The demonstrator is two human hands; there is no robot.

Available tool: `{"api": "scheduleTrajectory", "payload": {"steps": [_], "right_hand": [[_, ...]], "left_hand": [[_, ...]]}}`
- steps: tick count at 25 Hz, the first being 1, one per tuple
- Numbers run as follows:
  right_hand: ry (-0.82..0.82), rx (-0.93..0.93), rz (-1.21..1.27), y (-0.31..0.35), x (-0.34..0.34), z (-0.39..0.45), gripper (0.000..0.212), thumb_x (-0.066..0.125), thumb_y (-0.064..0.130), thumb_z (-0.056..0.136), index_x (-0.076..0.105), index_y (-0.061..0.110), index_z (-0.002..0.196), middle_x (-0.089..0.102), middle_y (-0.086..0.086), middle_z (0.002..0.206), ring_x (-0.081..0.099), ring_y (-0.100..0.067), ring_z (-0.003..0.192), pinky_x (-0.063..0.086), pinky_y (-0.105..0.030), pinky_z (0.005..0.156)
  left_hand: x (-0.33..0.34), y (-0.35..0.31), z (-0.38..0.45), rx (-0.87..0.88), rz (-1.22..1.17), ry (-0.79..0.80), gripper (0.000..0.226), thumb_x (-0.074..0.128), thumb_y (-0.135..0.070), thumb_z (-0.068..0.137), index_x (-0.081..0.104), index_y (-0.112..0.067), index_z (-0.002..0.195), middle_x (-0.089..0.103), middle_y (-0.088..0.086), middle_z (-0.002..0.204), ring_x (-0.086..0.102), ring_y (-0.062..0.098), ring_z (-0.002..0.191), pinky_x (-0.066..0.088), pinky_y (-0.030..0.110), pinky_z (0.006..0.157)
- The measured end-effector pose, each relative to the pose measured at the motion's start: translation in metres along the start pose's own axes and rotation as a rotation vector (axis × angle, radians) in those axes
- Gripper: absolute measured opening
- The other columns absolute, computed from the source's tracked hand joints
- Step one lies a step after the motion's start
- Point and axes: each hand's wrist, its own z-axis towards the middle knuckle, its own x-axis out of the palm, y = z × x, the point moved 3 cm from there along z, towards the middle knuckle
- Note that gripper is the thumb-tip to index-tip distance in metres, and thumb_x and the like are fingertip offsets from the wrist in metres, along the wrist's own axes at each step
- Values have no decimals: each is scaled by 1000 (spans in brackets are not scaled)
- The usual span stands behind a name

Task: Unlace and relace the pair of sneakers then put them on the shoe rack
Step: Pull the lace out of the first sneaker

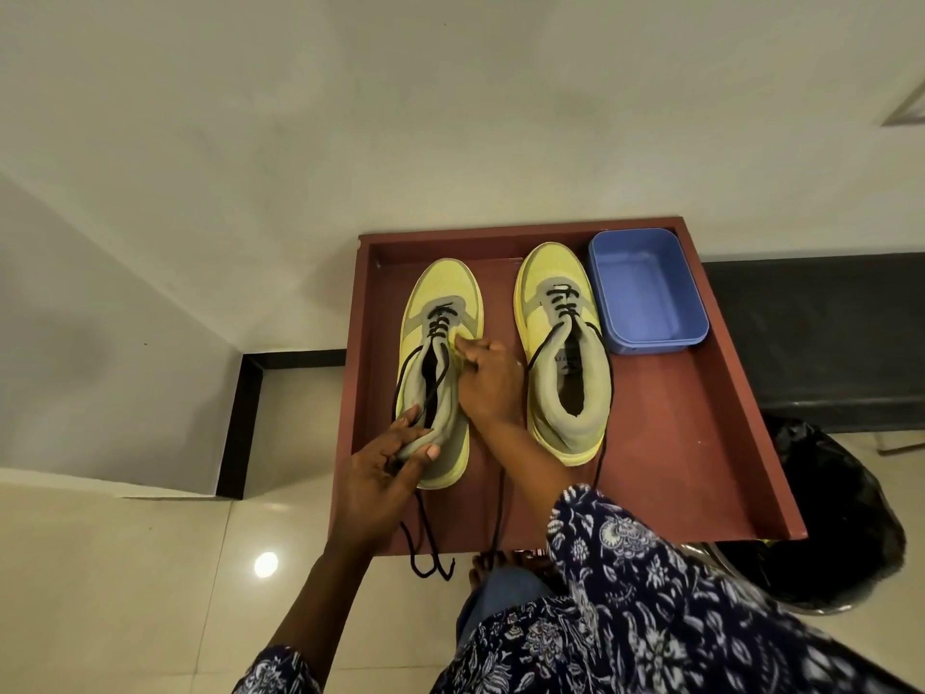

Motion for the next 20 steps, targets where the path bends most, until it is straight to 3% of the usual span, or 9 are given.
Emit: {"api": "scheduleTrajectory", "payload": {"steps": [2,7,12,16,20], "right_hand": [[32,-16,-53,0,-1,9,35,45,4,92,59,11,124,58,-12,123,54,-28,112,35,-21,90],[-54,-8,132,-14,6,-36,37,47,-6,88,60,5,121,61,-12,115,57,-20,105,32,-7,85],[-149,24,335,-36,19,-92,32,52,-8,86,64,1,114,53,4,102,51,6,90,35,5,83],[-156,141,432,-42,26,-92,28,54,-5,87,65,2,112,54,12,98,54,1,90,38,1,81],[-70,316,471,-40,26,-50,35,48,-7,88,62,4,118,61,-3,115,55,-14,106,38,-16,90]], "left_hand": [[0,0,0,4,2,-11,27,63,-3,82,65,-15,106,53,-9,124,42,-27,107,41,-2,78],[2,2,0,18,-8,-46,28,63,-4,82,64,-13,108,54,-8,125,47,-23,106,44,1,79],[2,2,-2,46,36,-65,28,63,-3,83,64,-6,110,55,-6,123,50,-24,101,46,2,76],[1,1,-5,43,40,-60,27,62,-2,83,64,-7,109,54,-7,124,49,-24,102,46,2,76],[-2,3,-6,25,18,-48,26,64,-3,81,66,-13,106,57,-8,123,51,-18,107,48,5,78]]}}
